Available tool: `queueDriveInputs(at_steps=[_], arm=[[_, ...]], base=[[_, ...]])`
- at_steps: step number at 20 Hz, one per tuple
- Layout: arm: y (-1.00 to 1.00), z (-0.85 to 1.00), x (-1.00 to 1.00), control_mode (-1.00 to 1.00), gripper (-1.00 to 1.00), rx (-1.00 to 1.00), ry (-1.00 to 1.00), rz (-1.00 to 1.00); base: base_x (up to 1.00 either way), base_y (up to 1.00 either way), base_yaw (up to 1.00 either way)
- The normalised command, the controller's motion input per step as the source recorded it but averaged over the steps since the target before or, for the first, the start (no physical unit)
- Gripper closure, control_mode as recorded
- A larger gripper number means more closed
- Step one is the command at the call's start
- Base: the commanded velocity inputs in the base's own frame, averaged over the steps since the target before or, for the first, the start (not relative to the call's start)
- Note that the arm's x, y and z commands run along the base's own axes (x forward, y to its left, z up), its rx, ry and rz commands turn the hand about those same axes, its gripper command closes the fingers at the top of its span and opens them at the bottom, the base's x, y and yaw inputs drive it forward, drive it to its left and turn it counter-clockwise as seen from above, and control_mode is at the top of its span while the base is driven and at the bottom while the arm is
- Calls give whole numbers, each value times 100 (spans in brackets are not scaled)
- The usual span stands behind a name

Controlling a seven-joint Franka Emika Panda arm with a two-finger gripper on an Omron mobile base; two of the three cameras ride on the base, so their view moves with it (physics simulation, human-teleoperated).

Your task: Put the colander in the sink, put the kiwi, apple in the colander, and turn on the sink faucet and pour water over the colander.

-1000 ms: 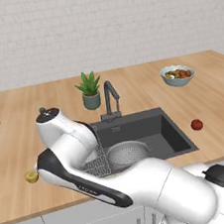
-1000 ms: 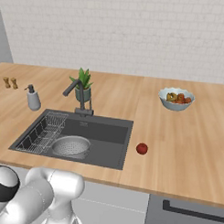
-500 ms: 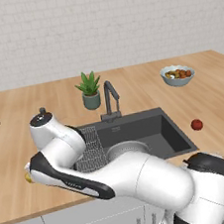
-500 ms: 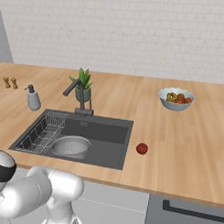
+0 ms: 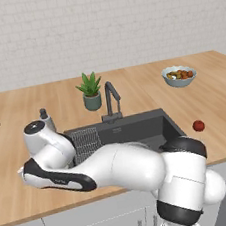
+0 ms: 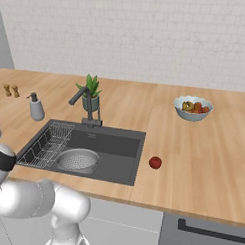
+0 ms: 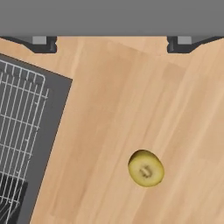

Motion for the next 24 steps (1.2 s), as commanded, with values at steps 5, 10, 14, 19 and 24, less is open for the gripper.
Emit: queueDriveInputs(at_steps=[5,10,14,19,24], arm=[[30,-38,39,-100,-100,0,3,2],[32,-38,44,-100,-100,0,5,1],[32,-28,41,-100,-100,0,2,2],[38,-29,31,-100,-100,0,5,2],[28,-28,20,-100,-100,0,3,1]], base=[[0,0,0],[0,0,0],[0,0,0],[0,0,0],[0,0,0]])
